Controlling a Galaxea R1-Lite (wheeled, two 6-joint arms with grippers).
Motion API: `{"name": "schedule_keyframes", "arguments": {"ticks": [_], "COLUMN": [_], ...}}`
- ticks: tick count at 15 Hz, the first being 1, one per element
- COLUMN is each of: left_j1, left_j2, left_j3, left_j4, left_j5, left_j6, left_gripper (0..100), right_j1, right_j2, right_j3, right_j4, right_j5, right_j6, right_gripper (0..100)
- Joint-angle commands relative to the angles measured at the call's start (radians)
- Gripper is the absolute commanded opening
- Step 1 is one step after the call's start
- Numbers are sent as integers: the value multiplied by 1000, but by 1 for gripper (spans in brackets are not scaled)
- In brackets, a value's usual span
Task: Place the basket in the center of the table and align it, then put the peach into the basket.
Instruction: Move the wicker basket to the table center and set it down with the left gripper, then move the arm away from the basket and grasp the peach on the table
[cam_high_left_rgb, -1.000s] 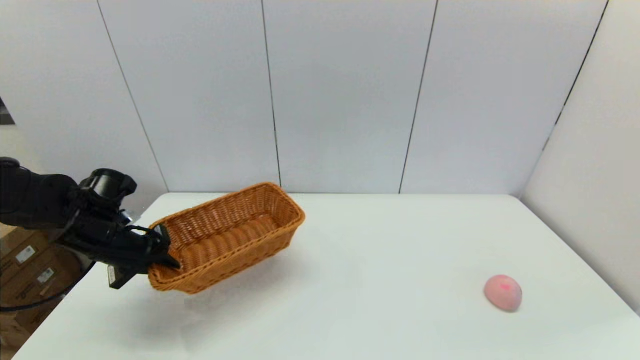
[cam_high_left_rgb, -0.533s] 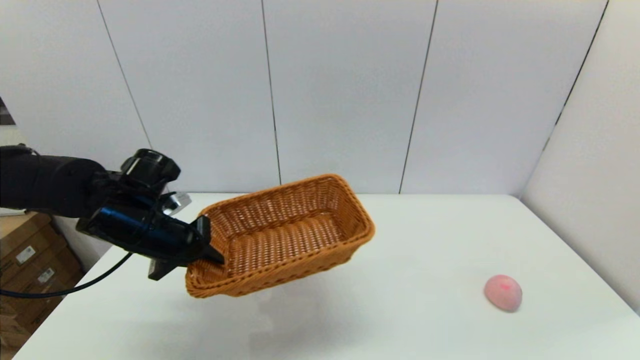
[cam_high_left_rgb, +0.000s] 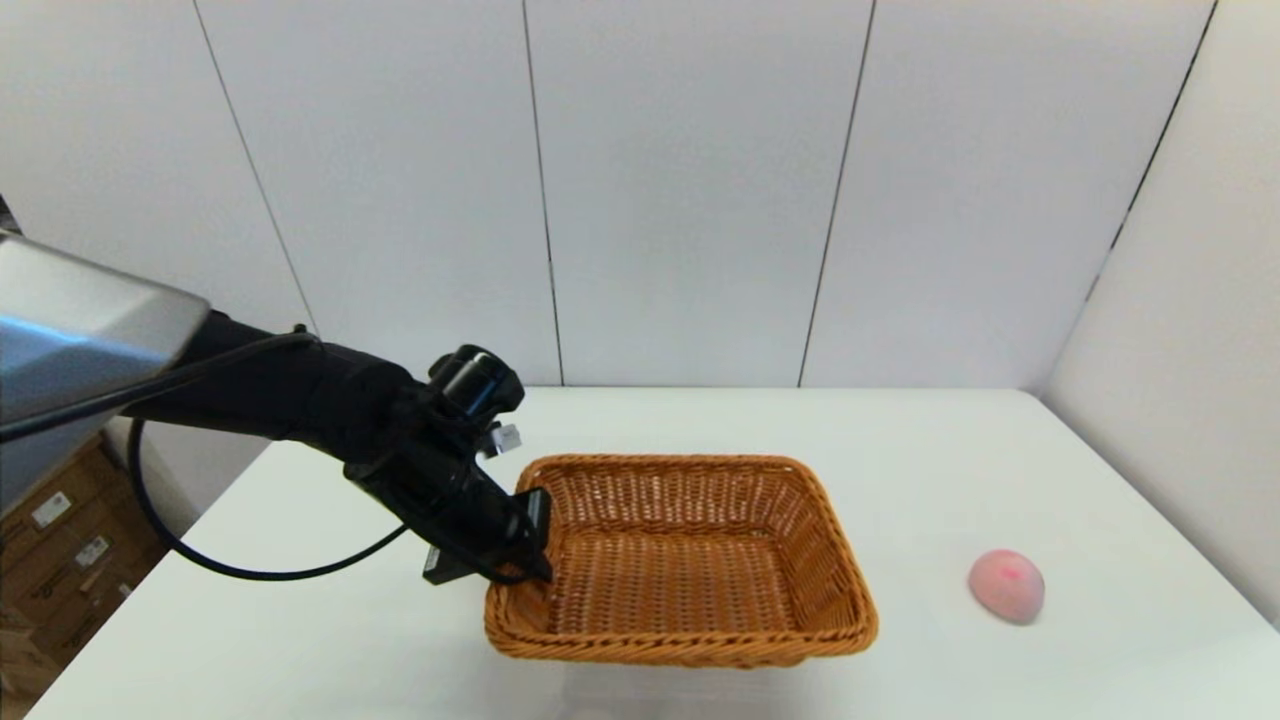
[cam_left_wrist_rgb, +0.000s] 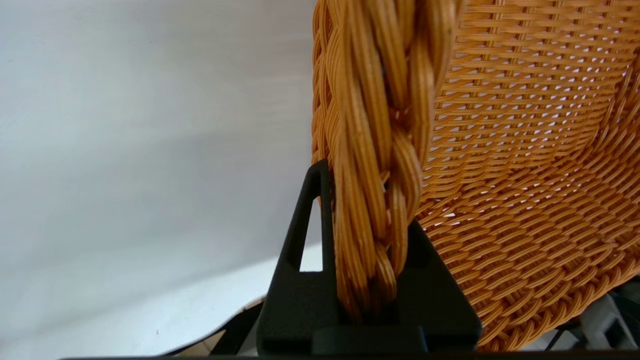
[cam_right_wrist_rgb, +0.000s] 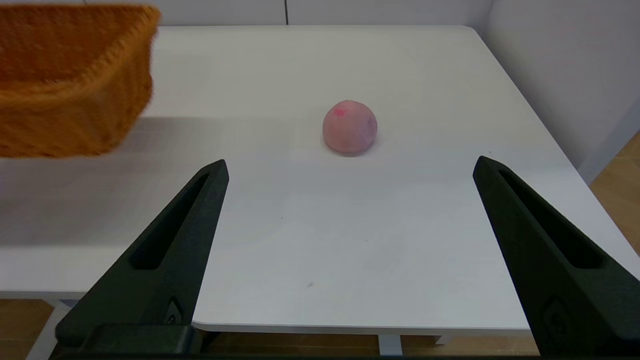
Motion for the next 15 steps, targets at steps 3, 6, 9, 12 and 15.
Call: {"name": "schedule_keyframes", "arguments": {"ticks": [3,6,9,12,15], "left_j1": [-21,-21,-20,-18,-18], "left_j2": [135,140,132,71,-14], "left_j3": [-36,-37,-37,-54,-100], "left_j4": [0,0,0,73,162], "left_j5": [2,2,3,160,272], "left_j6": [-6,-6,-3,52,98], "left_gripper": [0,100,100,100,100], "right_j1": [0,0,0,0,0], "right_j2": [1,1,1,1,1], "right_j3": [0,0,0,0,0], "right_j4": [1,1,1,1,1], "right_j5": [0,0,0,0,0], "right_j6": [0,0,0,0,0], "right_gripper": [100,100,100,100,100]}}
